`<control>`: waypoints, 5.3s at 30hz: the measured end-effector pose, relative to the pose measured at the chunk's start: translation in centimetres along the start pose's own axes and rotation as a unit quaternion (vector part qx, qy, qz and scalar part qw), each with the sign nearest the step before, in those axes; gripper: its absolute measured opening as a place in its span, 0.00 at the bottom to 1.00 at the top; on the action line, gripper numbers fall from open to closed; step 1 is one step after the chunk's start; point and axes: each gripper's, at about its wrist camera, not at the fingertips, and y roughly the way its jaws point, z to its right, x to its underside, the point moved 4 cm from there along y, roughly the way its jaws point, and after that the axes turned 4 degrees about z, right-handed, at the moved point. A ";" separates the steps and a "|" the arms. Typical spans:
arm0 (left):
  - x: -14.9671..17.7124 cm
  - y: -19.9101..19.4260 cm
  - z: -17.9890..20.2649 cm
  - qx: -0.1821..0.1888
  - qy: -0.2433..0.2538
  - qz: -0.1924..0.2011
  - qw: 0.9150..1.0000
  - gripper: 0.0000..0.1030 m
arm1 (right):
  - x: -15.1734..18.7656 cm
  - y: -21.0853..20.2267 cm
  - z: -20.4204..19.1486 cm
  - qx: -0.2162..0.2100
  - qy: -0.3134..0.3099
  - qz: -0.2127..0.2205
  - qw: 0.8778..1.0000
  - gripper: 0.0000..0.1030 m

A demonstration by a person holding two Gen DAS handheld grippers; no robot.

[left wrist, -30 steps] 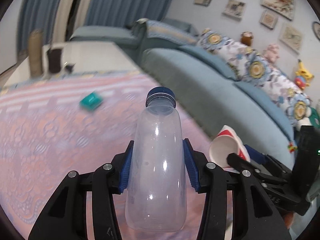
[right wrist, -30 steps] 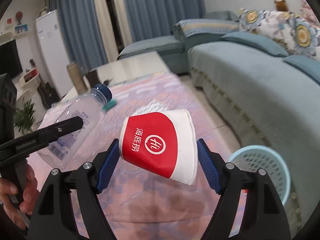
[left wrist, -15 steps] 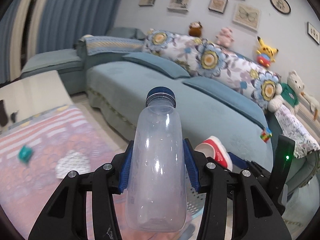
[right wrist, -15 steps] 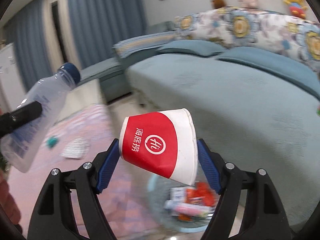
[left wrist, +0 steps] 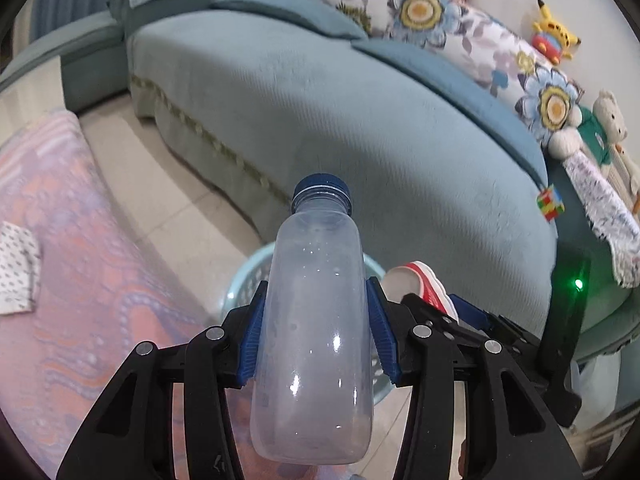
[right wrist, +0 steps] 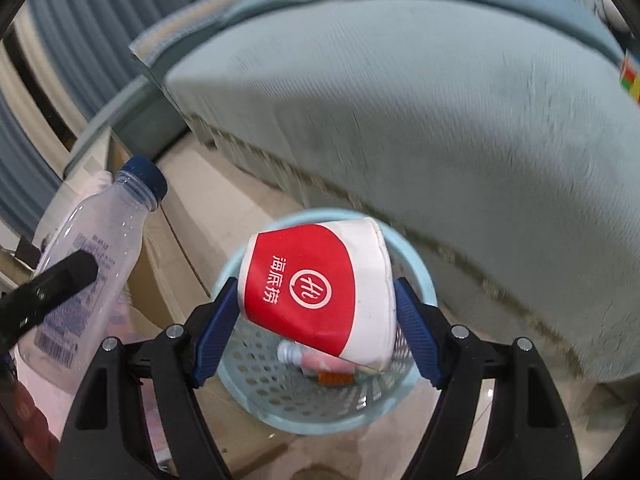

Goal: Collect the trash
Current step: 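Carry the bottle and cup over the blue basket and open both tools, then grasp the teal packet with the left tool while the right tool grasps the dotted napkin, then carry the packet and napkin over the blue basket and open both tools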

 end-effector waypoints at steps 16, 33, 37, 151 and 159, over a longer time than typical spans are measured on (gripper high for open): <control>0.1 -1.2 -1.8 0.014 -0.020 0.012 1.000 0.54 | 0.9 2.4 0.1 0.004 0.015 -0.032 0.999 0.71; -1.8 -14.1 -8.0 -0.040 -0.036 0.151 0.987 0.57 | -1.0 -6.6 -13.6 -0.100 -0.148 0.092 0.980 0.71; -1.7 -18.9 -13.4 -0.093 -0.059 0.188 0.976 0.57 | -0.1 -8.0 -21.0 -0.130 -0.230 0.110 0.958 0.71; 1.2 -6.8 -0.1 -0.013 -0.001 0.068 0.998 0.64 | 0.7 -4.2 -3.4 -0.034 -0.084 0.015 0.996 0.46; 1.6 -13.8 -0.5 -0.058 0.027 0.149 0.987 0.74 | 0.8 -12.2 -8.0 -0.024 -0.138 0.154 0.978 0.51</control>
